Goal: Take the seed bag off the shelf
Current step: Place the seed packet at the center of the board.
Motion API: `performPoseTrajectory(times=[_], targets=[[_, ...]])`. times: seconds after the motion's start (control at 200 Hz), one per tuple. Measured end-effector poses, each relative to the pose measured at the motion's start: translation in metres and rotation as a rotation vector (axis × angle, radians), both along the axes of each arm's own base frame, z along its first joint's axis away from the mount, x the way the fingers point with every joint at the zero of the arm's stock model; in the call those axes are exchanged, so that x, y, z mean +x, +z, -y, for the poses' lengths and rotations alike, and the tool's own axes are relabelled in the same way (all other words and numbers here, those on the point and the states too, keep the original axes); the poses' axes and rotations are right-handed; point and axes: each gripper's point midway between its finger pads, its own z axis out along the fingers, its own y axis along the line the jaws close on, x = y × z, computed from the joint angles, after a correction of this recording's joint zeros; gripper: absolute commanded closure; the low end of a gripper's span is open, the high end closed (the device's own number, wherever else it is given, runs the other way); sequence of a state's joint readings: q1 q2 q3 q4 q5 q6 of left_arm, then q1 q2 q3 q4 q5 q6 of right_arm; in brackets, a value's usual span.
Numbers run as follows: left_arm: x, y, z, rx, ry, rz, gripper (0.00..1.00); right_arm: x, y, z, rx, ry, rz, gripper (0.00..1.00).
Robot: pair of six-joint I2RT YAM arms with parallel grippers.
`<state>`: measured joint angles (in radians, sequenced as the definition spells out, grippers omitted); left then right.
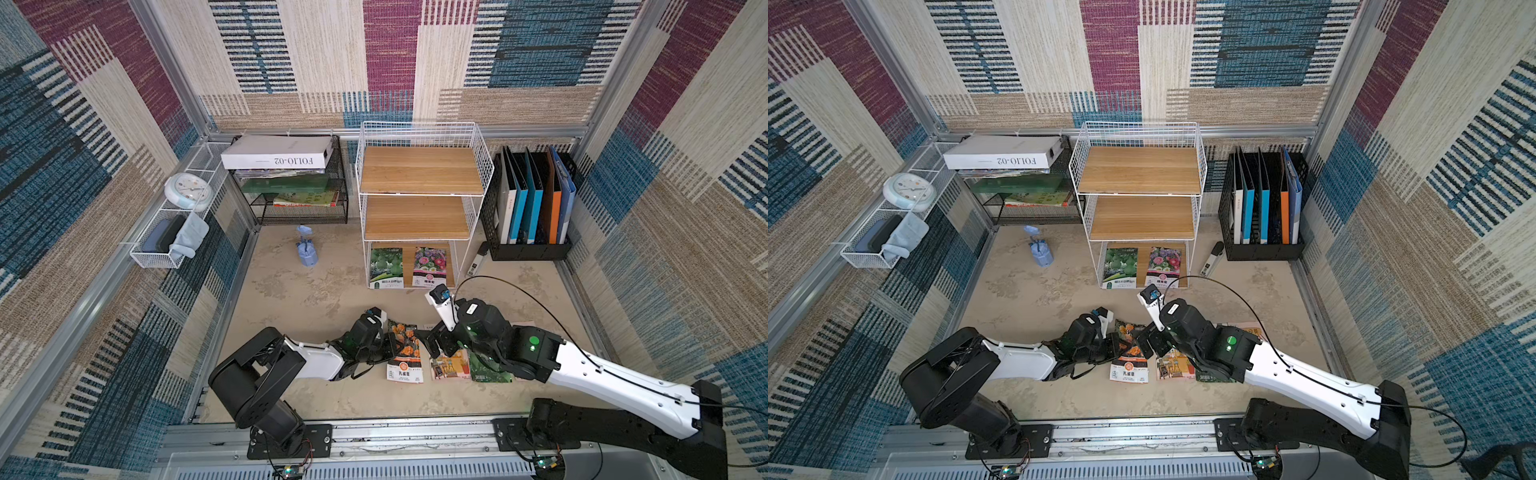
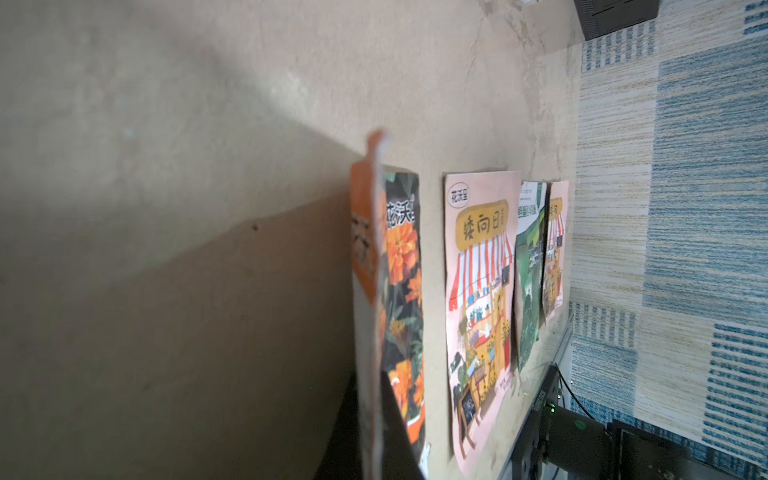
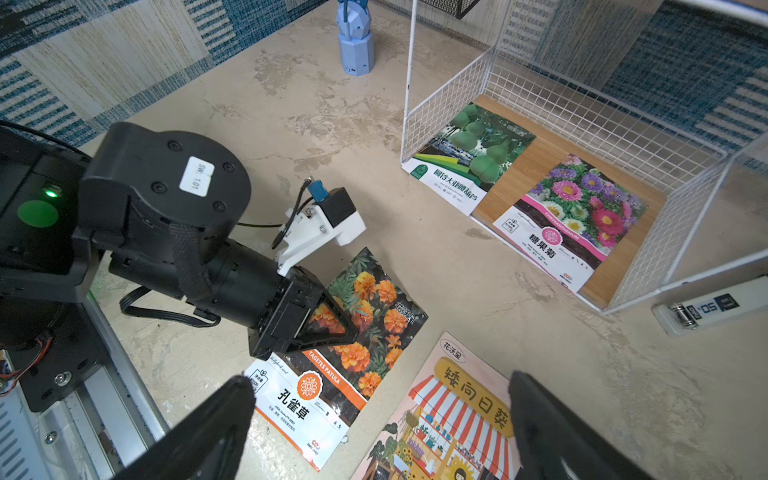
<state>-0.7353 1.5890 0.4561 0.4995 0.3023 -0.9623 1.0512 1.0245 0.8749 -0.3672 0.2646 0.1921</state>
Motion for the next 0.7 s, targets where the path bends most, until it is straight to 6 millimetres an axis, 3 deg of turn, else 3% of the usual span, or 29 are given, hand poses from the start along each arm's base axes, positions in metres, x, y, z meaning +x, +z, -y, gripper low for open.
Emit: performPoseTrajectory(times=[0.481, 0.701], targets=[[0.008, -0.003, 0.01, -0.05, 0.011, 0.009, 1.0, -0.002, 0.005, 0.003, 0.016, -0.001, 0.009, 0.0], [0.009, 0.0, 0.013, -0.057, 0.005, 0.011, 0.71, -0.002, 0.005, 0.003, 0.015, -0.001, 0.009, 0.0]])
